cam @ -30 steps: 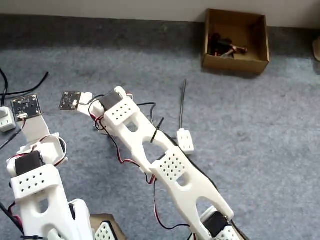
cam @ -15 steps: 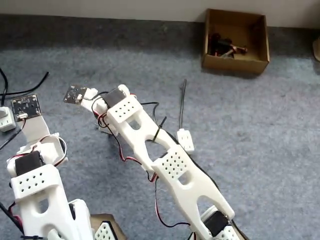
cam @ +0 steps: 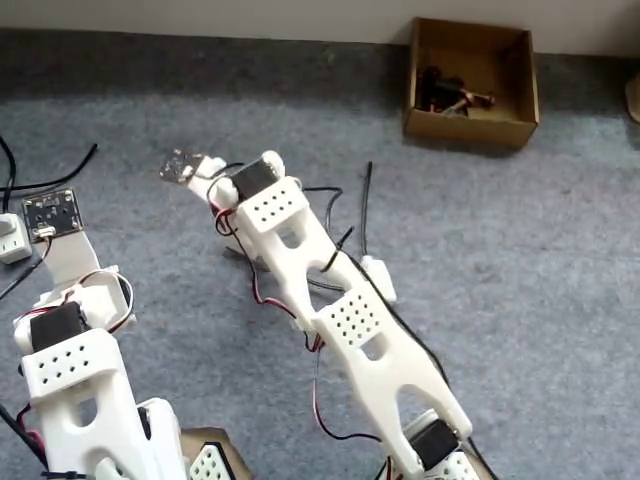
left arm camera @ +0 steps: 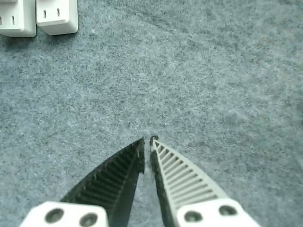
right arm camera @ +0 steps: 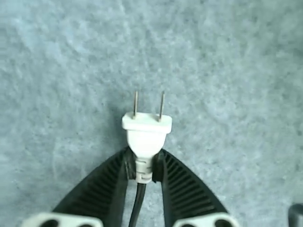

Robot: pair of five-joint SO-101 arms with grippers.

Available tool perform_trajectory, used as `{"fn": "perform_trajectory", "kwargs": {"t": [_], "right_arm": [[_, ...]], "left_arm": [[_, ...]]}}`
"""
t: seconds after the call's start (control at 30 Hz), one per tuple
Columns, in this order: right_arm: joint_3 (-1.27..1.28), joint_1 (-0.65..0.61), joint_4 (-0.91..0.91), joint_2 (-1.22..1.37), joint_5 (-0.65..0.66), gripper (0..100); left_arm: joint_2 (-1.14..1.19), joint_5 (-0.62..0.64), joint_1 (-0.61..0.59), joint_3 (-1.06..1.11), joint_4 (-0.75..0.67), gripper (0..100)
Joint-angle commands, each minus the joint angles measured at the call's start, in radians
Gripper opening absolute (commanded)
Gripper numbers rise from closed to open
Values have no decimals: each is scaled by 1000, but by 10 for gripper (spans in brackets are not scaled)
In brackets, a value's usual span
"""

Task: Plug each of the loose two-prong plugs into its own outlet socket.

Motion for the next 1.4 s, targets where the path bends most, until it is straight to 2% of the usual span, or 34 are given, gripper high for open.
{"fn": "perform_trajectory", "kwargs": {"t": [0.0, 0.33, 0.67, 1.17, 1.37], "right_arm": [[-62, 48, 18, -38, -23, 5], [-73, 77, 18, -51, -71, 5], [-47, 105, 19, -237, -138, 5], [372, 163, 18, -527, -160, 5], [607, 170, 18, -676, -100, 5]], "left_arm": [[-24, -9, -10, -5, -11, 39], [-24, -9, -10, 5, -18, 39], [-24, -9, -10, 25, -49, 39], [-24, -9, -8, 25, -51, 39], [-24, -9, -8, 25, -51, 39]]}}
